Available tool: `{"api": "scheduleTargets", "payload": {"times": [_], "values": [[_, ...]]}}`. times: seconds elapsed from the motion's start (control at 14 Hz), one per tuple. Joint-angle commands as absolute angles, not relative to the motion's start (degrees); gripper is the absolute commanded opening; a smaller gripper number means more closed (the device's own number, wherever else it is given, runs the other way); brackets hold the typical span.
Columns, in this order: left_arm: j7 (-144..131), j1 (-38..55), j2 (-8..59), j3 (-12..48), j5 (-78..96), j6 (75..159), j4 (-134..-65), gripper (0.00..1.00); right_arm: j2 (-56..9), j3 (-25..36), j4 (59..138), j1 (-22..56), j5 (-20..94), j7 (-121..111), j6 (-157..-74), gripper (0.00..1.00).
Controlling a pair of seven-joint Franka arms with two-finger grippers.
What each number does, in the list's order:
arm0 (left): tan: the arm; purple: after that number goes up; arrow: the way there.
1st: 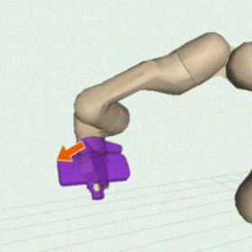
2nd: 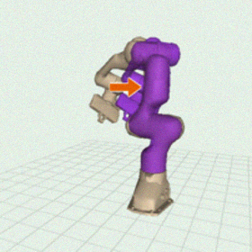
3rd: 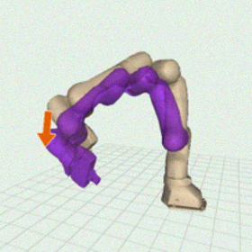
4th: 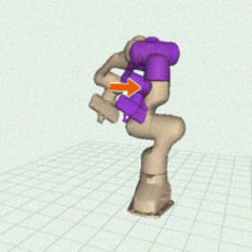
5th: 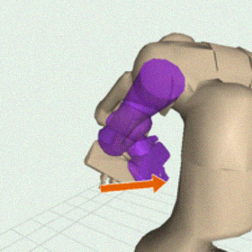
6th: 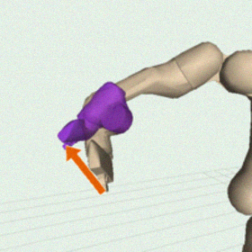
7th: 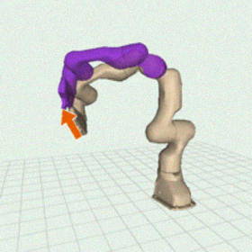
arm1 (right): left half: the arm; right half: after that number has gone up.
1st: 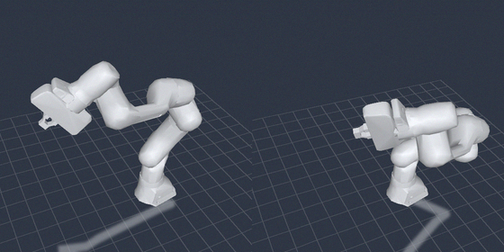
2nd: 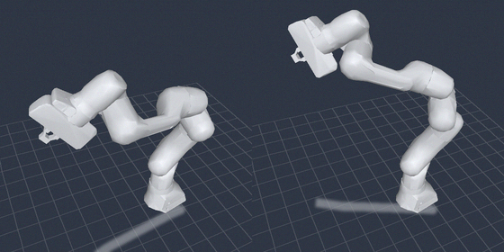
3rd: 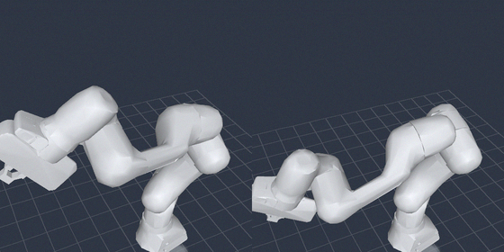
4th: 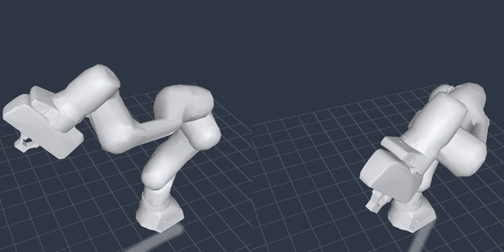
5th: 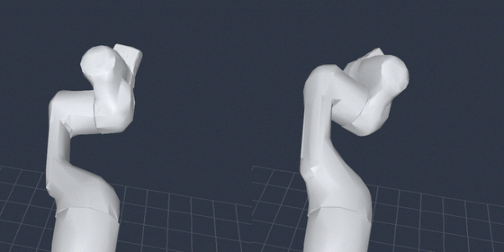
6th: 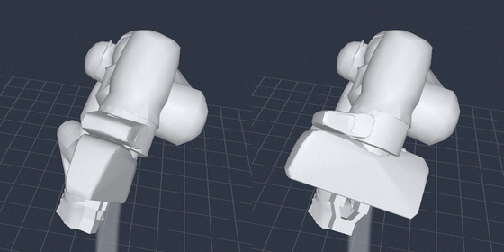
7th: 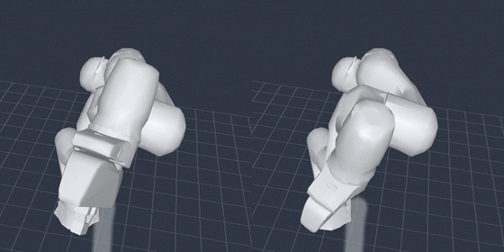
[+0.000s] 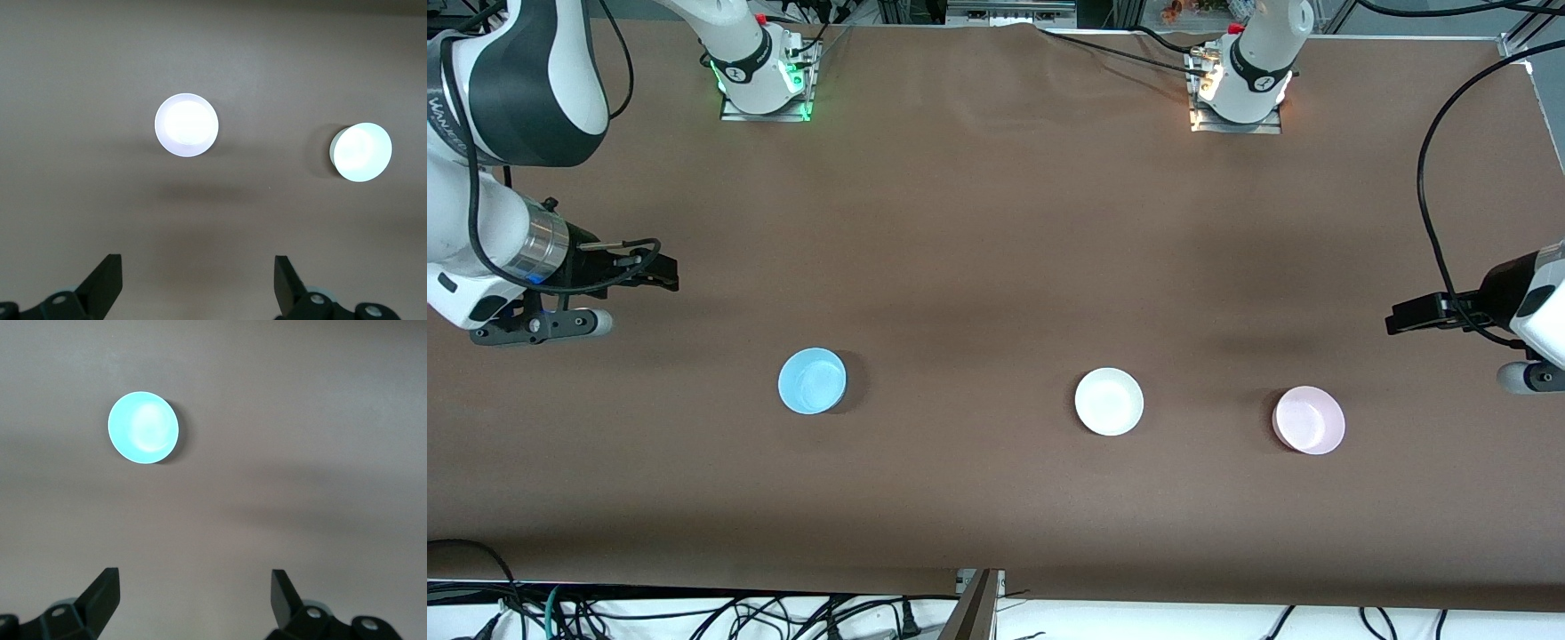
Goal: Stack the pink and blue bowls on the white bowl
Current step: 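Move the left gripper down over the pink bowl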
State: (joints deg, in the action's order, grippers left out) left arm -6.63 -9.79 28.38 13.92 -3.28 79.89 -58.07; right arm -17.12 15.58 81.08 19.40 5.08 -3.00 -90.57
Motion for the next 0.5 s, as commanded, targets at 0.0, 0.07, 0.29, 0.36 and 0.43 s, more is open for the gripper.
{"api": "scheduleTargets", "payload": {"times": [0.0,0.07,0.29,0.36,0.43], "values": [[-5.3,-9.6,28.5,14.0,-4.2,79.1,-57.4,1.0,-17.1,15.4,80.5,19.1,6.1,-3.3,-90.0,1.0],[-5.8,-9.6,28.6,13.9,-4.3,79.1,-57.6,1.0,-17.1,15.4,80.5,19.1,6.1,-3.3,-89.9,1.0],[-4.9,-10.3,31.5,12.7,-8.3,79.5,-57.7,1.0,-17.1,15.4,80.5,19.1,6.1,-3.3,-89.9,1.0],[-4.9,-11.5,33.4,12.7,-8.6,80.0,-57.7,1.0,-17.1,15.4,80.5,19.1,6.1,-3.3,-89.8,1.0],[-4.9,-12.0,35.7,12.7,-8.6,81.3,-57.9,1.0,-17.1,15.4,80.5,19.1,6.1,-3.3,-89.9,1.0]]}}
